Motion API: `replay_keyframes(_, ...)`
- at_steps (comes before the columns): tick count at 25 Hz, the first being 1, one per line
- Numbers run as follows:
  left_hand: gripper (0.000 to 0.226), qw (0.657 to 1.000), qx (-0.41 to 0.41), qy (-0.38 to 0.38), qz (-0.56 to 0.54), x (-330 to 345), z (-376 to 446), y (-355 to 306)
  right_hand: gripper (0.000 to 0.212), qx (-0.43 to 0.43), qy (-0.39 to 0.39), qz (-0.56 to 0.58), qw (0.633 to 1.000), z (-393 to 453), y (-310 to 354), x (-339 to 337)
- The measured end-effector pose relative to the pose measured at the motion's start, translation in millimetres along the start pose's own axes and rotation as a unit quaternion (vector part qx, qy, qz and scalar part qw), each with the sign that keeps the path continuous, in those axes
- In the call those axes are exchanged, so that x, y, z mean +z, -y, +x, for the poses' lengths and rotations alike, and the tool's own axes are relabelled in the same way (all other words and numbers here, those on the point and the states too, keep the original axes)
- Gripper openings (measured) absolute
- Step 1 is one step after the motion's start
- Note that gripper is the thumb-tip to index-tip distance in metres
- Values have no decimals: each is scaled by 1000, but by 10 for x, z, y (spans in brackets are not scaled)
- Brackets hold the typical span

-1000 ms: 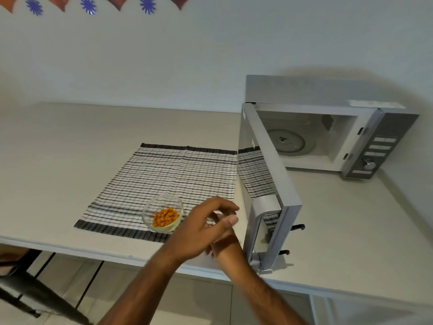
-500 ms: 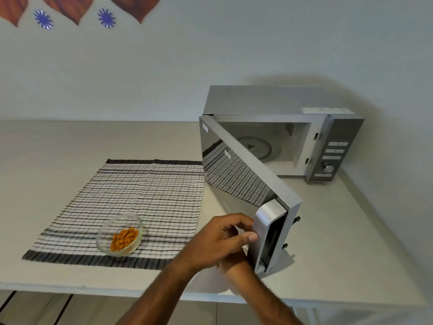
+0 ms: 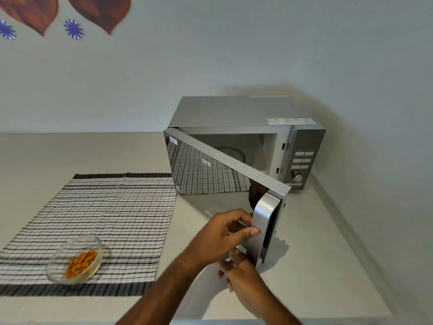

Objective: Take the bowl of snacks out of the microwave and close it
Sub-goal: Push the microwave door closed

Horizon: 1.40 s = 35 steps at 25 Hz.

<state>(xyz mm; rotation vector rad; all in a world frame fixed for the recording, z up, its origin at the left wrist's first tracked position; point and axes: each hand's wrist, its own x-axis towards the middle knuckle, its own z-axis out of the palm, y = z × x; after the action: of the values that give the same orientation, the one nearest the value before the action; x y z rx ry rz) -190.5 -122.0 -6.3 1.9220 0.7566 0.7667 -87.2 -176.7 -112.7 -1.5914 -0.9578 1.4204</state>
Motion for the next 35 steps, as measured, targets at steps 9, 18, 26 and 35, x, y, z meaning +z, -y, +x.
replay_keyframes(9,26,999,10,-26,30,336,516,10,33,-28,-50,-9,998,-44,-22,-855)
replay_keyframes(18,29,994,5,-81,71,641,1033,24,22,-139,-201,-4,970,225,154,-1411)
replay_keyframes(26,32,980,30,-124,150,794,1588,119,41,-180,-261,-116,941,881,178,-1694)
replay_keyframes(35,25,973,-4,-147,179,793,2106,47,65,-179,-246,-175,936,1403,378,-2052)
